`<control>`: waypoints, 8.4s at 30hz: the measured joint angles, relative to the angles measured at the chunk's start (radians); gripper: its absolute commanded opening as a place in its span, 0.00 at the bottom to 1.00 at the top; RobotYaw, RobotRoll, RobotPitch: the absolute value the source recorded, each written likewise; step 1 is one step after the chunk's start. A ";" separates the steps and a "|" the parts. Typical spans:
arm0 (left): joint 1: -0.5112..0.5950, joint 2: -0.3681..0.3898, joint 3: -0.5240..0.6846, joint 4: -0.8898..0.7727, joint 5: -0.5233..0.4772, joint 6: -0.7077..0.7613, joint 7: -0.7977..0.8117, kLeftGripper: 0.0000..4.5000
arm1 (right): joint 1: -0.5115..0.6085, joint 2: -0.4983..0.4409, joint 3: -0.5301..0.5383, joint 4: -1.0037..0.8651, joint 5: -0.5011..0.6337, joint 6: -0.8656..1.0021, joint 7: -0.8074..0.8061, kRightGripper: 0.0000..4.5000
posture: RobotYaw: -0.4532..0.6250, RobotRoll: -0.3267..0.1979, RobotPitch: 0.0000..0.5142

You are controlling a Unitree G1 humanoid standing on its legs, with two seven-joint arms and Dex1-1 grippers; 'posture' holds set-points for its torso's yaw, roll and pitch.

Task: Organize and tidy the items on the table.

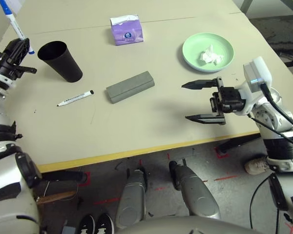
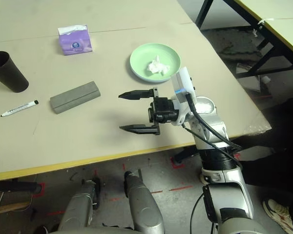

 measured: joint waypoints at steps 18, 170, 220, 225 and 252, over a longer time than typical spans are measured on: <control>-0.057 -0.050 -0.037 0.064 0.022 -0.062 0.013 0.06 | 0.017 -0.022 -0.004 -0.064 0.007 0.041 -0.032 1.00 | 0.22 0.62 0.55; -0.043 0.255 -0.652 0.034 0.547 -0.087 -0.613 0.57 | 0.124 0.003 -0.030 -0.205 -0.058 0.147 -0.354 1.00 | 0.16 0.62 0.57; -0.066 0.350 0.004 -0.202 -0.121 0.460 -0.334 0.06 | 0.038 0.016 -0.018 -0.068 -0.129 0.105 -0.334 1.00 | 0.25 0.62 0.52; -0.067 0.318 0.016 -0.162 -0.100 0.361 -0.245 0.06 | 0.032 0.035 -0.019 -0.067 -0.145 0.103 -0.369 1.00 | 0.24 0.62 0.52; -0.027 0.097 -0.018 -0.061 -0.022 0.124 -0.049 0.06 | 0.057 0.028 -0.028 -0.121 -0.143 0.145 -0.409 1.00 | 0.21 0.62 0.52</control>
